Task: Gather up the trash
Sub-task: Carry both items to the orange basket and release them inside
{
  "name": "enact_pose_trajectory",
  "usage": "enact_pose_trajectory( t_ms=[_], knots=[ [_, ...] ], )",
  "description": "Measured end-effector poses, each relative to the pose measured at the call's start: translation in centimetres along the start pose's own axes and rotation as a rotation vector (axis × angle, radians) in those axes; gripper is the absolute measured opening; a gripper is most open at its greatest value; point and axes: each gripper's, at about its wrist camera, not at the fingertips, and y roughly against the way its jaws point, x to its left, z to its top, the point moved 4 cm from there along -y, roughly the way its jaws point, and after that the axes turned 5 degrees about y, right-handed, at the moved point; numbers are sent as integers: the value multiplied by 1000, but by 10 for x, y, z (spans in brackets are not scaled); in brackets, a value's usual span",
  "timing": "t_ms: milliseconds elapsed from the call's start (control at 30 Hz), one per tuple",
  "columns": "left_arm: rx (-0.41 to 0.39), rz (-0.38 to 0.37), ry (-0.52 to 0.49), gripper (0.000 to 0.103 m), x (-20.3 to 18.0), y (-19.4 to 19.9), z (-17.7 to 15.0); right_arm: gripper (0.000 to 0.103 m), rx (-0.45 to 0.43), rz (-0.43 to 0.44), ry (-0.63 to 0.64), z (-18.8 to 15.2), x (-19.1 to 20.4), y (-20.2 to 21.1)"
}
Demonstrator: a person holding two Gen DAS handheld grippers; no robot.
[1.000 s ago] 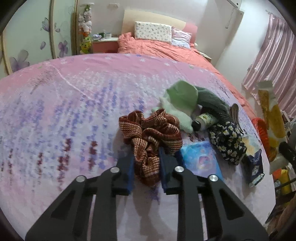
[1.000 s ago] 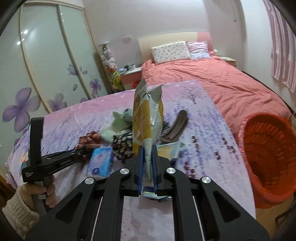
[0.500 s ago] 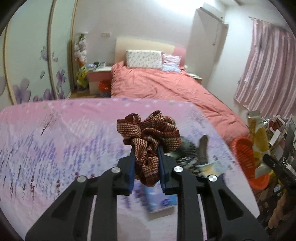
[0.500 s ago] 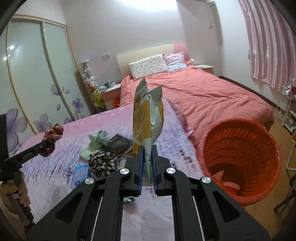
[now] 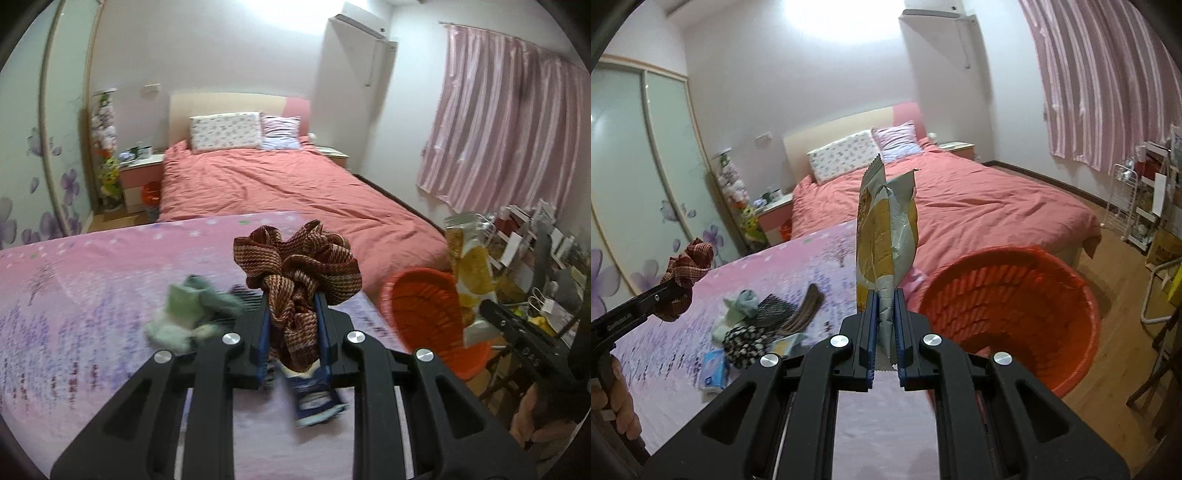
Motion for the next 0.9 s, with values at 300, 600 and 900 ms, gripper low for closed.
enact_pose_trajectory(
  t_ms=[300, 600, 900],
  knots=[
    [34, -118, -56, 22, -75, -31, -6, 9, -8, -64, -65, 1, -54, -6],
    [96, -221, -89, 23, -140, -76, -17, 9, 8, -105, -120, -2, -99, -26],
    [206, -228, -145, 40, -191, -142, -48, 38, 89, -106, -178, -19, -136, -56]
  ],
)
